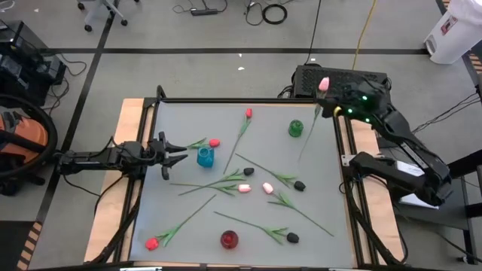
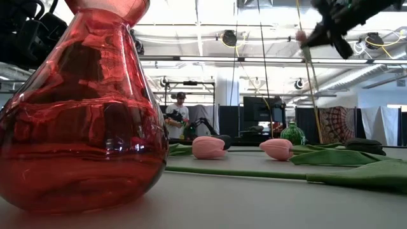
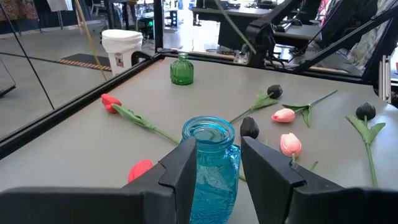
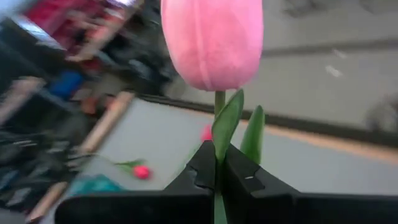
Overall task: Sort flowers into vase by color
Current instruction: Put the top right pink flower into the green vase
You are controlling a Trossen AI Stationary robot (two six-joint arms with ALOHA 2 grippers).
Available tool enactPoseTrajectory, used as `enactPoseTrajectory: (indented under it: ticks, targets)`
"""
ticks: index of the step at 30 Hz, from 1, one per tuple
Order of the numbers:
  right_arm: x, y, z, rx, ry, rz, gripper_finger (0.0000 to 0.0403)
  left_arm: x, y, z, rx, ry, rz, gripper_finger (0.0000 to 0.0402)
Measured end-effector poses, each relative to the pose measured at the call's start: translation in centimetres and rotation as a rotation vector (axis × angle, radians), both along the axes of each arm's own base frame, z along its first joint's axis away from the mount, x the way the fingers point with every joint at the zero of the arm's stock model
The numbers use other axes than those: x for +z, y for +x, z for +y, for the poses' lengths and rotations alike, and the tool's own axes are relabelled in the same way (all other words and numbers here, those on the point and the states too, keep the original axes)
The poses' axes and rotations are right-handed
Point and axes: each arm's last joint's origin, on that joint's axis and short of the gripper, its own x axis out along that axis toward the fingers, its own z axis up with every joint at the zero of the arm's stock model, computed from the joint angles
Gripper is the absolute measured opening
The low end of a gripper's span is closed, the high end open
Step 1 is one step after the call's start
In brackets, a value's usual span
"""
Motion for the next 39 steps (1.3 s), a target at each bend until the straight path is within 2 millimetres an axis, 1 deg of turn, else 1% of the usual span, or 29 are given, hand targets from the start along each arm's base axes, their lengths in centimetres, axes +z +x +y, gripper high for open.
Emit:
enactPoseTrajectory:
  ticks: [4, 7, 10, 13, 19, 21, 25, 33, 39]
  targets:
    - [1.8, 0.2, 1.5, 0.153, -0.181, -0.101, 0.0000, 0.0, 0.0, 0.0, 0.000, 0.000, 0.000, 0.0132]
    - [2.7, 0.7, 2.3, 0.239, -0.280, -0.144, 0.0000, 0.0, 0.0, 0.0, 0.000, 0.000, 0.000, 0.0132]
    - [3.0, 1.3, 2.9, 0.316, -0.375, -0.133, 0.0000, 0.0, 0.0, 0.0, 0.000, 0.000, 0.000, 0.0132]
    - [2.9, 2.1, 3.2, 0.379, -0.481, -0.069, 0.0000, 0.0, 0.0, 0.0, 0.000, 0.000, 0.000, 0.0132]
    - [3.0, 3.9, 3.0, 0.323, -0.648, 0.028, 0.0000, 0.0, 0.0, 0.0, 0.000, 0.000, 0.000, 0.0132]
    - [2.9, 4.2, 2.7, 0.288, -0.675, 0.068, 0.0000, 0.0, 0.0, 0.0, 0.000, 0.000, 0.000, 0.0132]
    - [2.5, 4.6, 2.2, 0.223, -0.695, 0.142, 0.0000, 0.0, 0.0, 0.0, 0.000, 0.000, 0.000, 0.0132]
    - [2.3, 4.8, 1.6, 0.100, -0.746, 0.273, 0.0000, 0.0, 0.0, 0.0, 0.000, 0.000, 0.000, 0.0132]
    - [1.9, 5.1, 1.1, 0.077, -0.739, 0.325, 0.0000, 0.0, 0.0, 0.0, 0.000, 0.000, 0.000, 0.0132]
